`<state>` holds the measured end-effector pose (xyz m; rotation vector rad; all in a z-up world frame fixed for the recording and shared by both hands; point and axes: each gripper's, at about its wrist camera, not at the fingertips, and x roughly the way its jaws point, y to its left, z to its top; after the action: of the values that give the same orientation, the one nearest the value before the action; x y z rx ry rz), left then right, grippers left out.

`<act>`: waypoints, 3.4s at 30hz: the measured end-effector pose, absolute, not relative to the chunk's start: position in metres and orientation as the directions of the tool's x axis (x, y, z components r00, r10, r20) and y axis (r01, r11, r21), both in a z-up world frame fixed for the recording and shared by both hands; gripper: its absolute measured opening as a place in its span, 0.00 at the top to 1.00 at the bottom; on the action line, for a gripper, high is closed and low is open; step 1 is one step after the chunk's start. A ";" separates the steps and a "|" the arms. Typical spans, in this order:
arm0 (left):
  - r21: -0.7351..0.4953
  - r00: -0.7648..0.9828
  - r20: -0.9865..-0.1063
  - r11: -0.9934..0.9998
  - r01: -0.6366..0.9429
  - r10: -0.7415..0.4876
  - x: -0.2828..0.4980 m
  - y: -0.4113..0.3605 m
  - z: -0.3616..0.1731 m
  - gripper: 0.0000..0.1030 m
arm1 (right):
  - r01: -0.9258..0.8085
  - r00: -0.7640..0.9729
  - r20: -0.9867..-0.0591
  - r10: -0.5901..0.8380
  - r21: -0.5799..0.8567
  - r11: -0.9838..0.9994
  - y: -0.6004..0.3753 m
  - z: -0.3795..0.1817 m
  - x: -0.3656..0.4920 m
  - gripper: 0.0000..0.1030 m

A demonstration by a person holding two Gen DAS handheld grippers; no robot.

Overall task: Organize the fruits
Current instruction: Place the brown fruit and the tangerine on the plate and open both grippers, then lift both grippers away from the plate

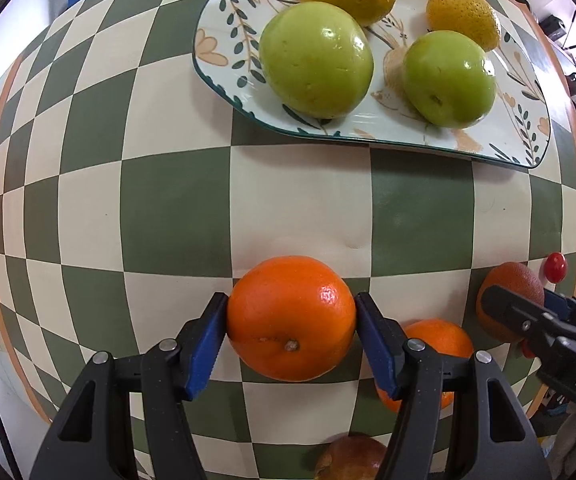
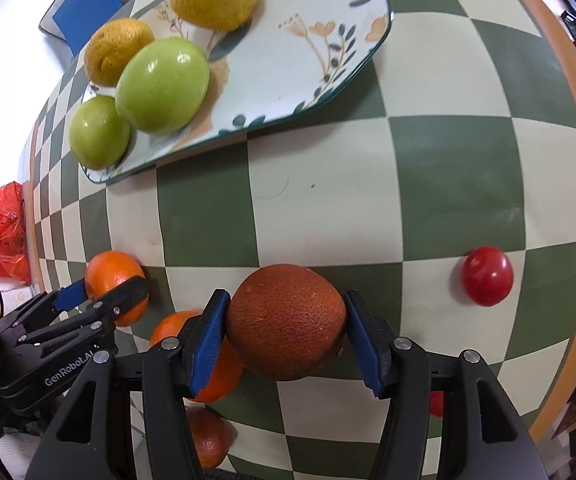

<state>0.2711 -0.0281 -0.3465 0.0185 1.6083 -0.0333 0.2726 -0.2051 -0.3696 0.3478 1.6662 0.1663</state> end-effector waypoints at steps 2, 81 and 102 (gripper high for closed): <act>-0.006 -0.056 -0.998 0.999 0.036 -0.004 0.269 -0.026 -0.344 0.40 | 0.112 -0.106 -0.945 0.310 0.299 0.948 -0.200 -0.372 0.271 0.42; 0.022 0.390 -0.921 1.000 0.007 0.018 0.269 -0.017 -0.147 0.11 | 0.015 0.344 -0.937 0.062 0.071 0.997 -0.222 -0.154 0.258 0.08; 0.045 0.387 -0.921 0.999 0.010 0.038 0.220 -0.028 -0.136 0.04 | 0.021 0.318 -0.917 0.239 0.259 0.966 -0.231 -0.143 0.206 0.08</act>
<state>0.2205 -0.0282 -0.1361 0.0458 1.1730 0.0174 0.2056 -0.2315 -0.1426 0.2402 1.2418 0.1453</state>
